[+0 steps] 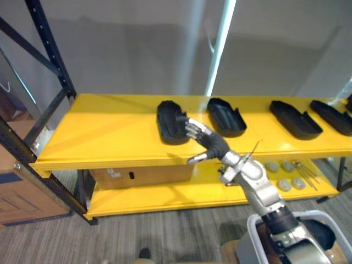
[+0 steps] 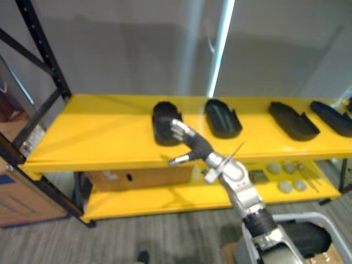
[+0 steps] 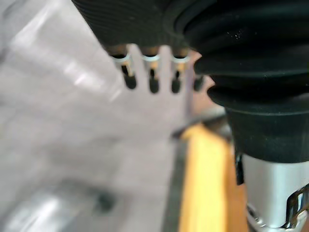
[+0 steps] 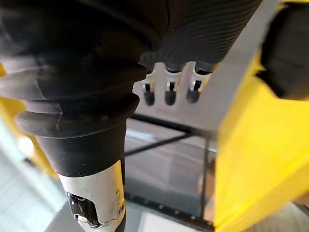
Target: Walk over and take plastic housings, then place them on the shelf
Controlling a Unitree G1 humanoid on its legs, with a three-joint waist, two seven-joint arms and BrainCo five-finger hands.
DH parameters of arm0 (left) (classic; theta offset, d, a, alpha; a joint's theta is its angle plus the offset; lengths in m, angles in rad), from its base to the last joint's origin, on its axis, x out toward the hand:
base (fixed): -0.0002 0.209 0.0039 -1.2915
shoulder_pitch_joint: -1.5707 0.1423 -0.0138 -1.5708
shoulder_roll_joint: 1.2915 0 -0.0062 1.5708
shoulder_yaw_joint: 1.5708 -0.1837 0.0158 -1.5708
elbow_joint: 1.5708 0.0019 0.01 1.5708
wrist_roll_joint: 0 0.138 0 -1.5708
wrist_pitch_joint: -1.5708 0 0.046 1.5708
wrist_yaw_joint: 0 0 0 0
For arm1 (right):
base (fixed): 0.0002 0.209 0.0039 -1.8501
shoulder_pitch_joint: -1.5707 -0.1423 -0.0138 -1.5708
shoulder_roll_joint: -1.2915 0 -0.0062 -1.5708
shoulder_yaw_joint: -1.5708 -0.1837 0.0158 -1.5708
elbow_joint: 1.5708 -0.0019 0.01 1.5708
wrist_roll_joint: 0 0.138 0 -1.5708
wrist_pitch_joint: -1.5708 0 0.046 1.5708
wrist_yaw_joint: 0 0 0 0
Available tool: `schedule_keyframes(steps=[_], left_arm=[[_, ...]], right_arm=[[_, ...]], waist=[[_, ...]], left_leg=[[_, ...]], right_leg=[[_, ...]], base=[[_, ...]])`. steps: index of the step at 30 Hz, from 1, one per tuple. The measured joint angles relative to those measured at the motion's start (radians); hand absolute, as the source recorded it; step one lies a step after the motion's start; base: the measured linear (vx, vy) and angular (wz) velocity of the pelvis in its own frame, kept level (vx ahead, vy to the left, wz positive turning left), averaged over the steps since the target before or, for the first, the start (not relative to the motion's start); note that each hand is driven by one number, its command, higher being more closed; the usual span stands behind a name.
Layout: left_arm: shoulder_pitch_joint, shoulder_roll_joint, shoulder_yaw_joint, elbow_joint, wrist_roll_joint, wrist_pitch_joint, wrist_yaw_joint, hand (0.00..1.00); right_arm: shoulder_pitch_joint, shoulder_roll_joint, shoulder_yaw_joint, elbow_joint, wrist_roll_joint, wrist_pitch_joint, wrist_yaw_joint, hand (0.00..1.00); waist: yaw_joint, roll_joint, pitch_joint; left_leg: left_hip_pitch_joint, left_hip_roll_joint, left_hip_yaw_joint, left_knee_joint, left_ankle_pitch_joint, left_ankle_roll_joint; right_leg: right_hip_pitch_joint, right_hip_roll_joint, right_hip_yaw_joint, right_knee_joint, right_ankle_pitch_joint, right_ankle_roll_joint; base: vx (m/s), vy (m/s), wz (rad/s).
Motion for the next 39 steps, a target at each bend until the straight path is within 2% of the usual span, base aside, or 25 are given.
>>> schedule_keyframes(steps=[2, 7, 10, 13, 19, 22, 24, 26, 30, 32, 34, 39], left_arm=[[-0.013, 0.027, -0.027, 0.014, -0.029, 0.031, -0.078, 0.0], [-0.038, 0.059, -0.056, 0.035, -0.03, 0.032, -0.142, 0.0], [-0.043, 0.066, -0.065, 0.035, -0.053, 0.041, -0.184, 0.0], [-0.053, 0.066, -0.096, 0.035, -0.063, 0.048, -0.198, 0.0], [-0.064, 0.068, -0.134, 0.034, -0.068, 0.048, -0.224, 0.0], [-0.064, 0.068, -0.146, 0.033, -0.069, 0.048, -0.226, 0.0], [-0.063, 0.068, -0.146, 0.03, -0.069, 0.052, -0.229, 0.0], [-0.062, 0.068, -0.146, 0.029, -0.069, 0.057, -0.235, 0.0], [-0.062, 0.068, -0.146, 0.015, -0.068, 0.08, -0.247, 0.0], [-0.062, 0.068, -0.145, 0.011, -0.068, 0.083, -0.246, 0.0], [-0.062, 0.069, -0.146, 0.01, -0.068, 0.082, -0.246, 0.0], [-0.062, 0.069, -0.146, 0.014, -0.068, 0.08, -0.245, 0.0]], right_arm=[[0.0, 0.016, 0.0, 0.059, -0.038, 0.002, -0.004, 0.0], [-0.001, 0.044, 0.001, 0.184, -0.117, 0.008, -0.024, 0.0], [-0.012, 0.053, 0.001, 0.265, -0.173, 0.009, -0.048, 0.0], [-0.07, 0.065, -0.001, 0.32, -0.184, 0.008, -0.07, 0.0], [-0.142, 0.079, -0.007, 0.364, -0.222, 0.0, -0.108, 0.0], [-0.147, 0.084, -0.025, 0.366, -0.234, -0.025, -0.125, 0.0], [-0.161, 0.086, -0.048, 0.364, -0.246, -0.054, -0.126, 0.0], [-0.171, 0.086, -0.064, 0.34, -0.247, -0.063, -0.121, 0.0], [-0.188, 0.087, -0.071, 0.31, -0.25, -0.052, -0.083, 0.0], [-0.206, 0.085, -0.071, 0.311, -0.253, -0.018, -0.072, 0.0], [-0.209, 0.081, -0.07, 0.315, -0.253, -0.011, -0.065, 0.0], [-0.26, 0.079, -0.068, 0.382, -0.249, -0.009, -0.06, 0.0]], waist=[[0.0, 0.01, 0.026], [0.0, 0.027, 0.069], [0.001, 0.025, 0.076], [-0.002, 0.029, 0.094], [0.0, 0.055, 0.12], [0.001, 0.065, 0.128], [0.0, 0.065, 0.135], [0.0, 0.063, 0.136], [0.002, 0.054, 0.142], [0.009, 0.046, 0.149], [0.016, 0.041, 0.154], [0.021, 0.046, 0.178]], left_leg=[[0.0, -0.001, 0.001, 0.0, -0.001, 0.001], [0.001, -0.009, 0.003, 0.0, -0.006, 0.005], [0.012, -0.02, 0.004, 0.001, -0.006, 0.006], [0.024, -0.024, 0.006, 0.001, -0.011, 0.006], [0.034, -0.026, 0.005, 0.0, -0.011, 0.007], [0.032, -0.032, 0.003, 0.0, -0.012, 0.008], [0.031, -0.036, -0.002, 0.0, -0.015, 0.01], [0.025, -0.039, -0.006, 0.0, -0.018, 0.01], [0.019, -0.051, -0.01, 0.001, -0.016, 0.016], [0.019, -0.057, -0.009, 0.006, -0.017, 0.017], [0.019, -0.059, -0.009, 0.006, -0.017, 0.017], [0.023, -0.059, -0.021, 0.005, -0.017, 0.018]], right_leg=[[0.0, -0.001, 0.0, 0.0, -0.001, 0.002], [0.002, -0.015, 0.0, 0.005, 0.001, 0.01], [0.018, -0.026, -0.003, 0.008, 0.006, 0.016], [0.03, -0.029, -0.003, 0.006, 0.006, 0.017], [0.034, -0.032, -0.004, 0.007, 0.003, 0.019], [0.034, -0.034, -0.014, 0.008, -0.005, 0.022], [0.034, -0.039, -0.023, 0.012, -0.014, 0.029], [0.032, -0.045, -0.028, 0.012, -0.019, 0.027], [0.033, -0.056, -0.03, 0.015, -0.01, 0.037], [0.035, -0.061, -0.03, 0.015, -0.008, 0.039], [0.035, -0.063, -0.03, 0.017, -0.007, 0.041], [0.039, -0.065, -0.035, 0.026, -0.007, 0.042]], base=[[0.0, 0.0, 0.0], [0.04, -0.003, 0.01], [0.1, -0.014, 0.02], [0.05, -0.013, -0.01], [-0.03, -0.01, -0.01], [-0.06, 0.0, 0.05], [-0.04, -0.006, 0.1], [0.01, -0.006, 0.09], [0.06, -0.009, 0.06], [0.08, -0.011, 0.0], [0.06, -0.021, 0.02], [-0.03, -0.022, 0.04]])
